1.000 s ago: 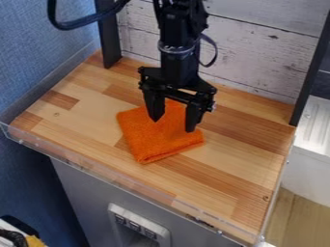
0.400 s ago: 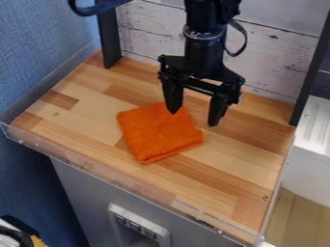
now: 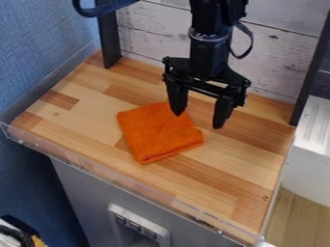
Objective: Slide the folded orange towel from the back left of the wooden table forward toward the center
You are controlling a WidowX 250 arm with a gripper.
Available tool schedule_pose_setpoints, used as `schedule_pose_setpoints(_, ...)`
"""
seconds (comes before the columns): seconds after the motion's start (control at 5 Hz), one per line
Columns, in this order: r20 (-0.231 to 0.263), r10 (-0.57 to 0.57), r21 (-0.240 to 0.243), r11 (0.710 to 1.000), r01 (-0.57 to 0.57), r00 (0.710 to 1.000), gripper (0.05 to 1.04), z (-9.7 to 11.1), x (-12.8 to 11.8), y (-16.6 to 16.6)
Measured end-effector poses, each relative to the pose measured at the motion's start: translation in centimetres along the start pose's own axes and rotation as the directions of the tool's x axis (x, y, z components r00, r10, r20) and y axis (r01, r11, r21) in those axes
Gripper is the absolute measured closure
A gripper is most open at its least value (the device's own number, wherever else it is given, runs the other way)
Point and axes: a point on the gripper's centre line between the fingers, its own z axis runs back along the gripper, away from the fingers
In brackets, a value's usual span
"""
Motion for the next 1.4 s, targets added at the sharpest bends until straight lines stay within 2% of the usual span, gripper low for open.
schedule_pose_setpoints(0.8,-0.014,0.012,-0.008,1.000,-0.013,1.000,0.087,0.37,-0.05,-0.56)
schedule_pose_setpoints(1.4,-0.042,0.010,0.009,1.000,-0.010,0.999,0.085,0.95,-0.39,-1.05)
